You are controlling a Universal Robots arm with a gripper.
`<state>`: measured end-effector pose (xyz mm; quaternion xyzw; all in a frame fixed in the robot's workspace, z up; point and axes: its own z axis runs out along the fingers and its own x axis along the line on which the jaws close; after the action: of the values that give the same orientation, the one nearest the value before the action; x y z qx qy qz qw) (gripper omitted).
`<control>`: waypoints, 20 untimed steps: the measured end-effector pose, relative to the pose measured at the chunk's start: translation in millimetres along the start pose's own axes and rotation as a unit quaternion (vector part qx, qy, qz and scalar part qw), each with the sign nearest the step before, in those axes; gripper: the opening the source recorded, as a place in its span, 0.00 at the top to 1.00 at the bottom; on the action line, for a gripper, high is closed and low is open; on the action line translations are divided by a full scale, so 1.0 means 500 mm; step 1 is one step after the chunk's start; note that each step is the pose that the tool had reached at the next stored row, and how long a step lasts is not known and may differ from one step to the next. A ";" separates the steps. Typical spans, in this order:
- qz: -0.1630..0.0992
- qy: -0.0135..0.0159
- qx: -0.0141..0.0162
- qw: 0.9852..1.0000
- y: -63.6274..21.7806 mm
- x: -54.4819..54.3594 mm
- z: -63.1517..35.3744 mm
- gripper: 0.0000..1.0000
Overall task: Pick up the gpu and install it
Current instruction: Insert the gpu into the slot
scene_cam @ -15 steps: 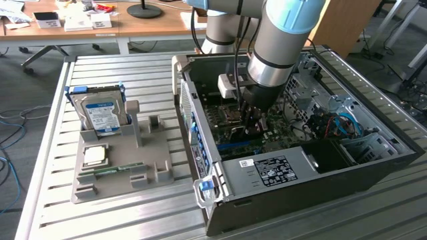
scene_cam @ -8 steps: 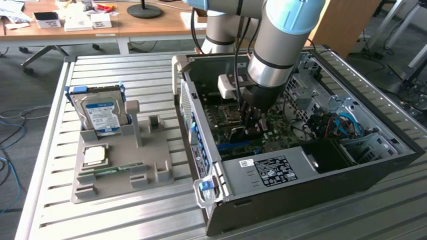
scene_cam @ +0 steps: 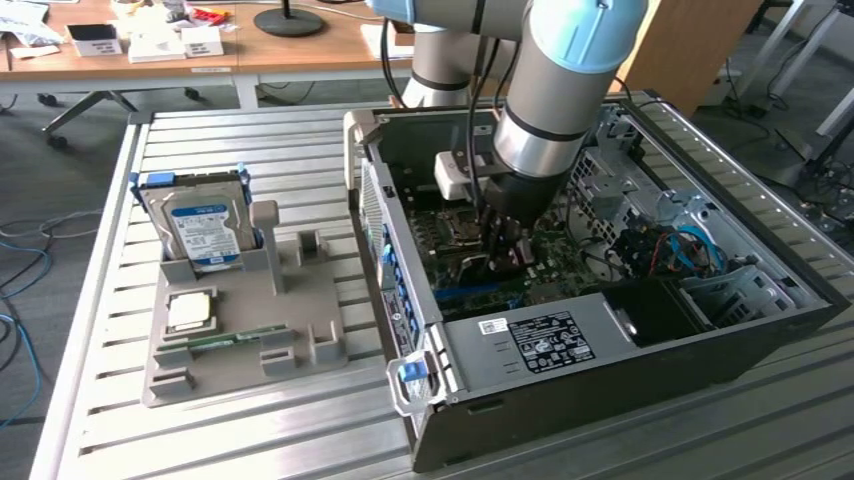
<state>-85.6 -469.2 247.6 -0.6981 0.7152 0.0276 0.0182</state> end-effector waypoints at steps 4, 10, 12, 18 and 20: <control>0.000 0.000 0.000 1.000 0.000 0.000 0.003 0.73; 0.000 0.000 0.000 1.000 0.000 0.000 0.004 0.73; 0.000 0.000 0.000 1.000 0.000 0.000 0.004 0.73; 0.000 0.000 0.000 1.000 0.000 0.000 0.002 0.73; 0.000 0.000 0.000 1.000 0.000 0.000 0.000 0.73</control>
<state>-85.4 -469.2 247.6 -0.6978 0.7155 0.0273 0.0179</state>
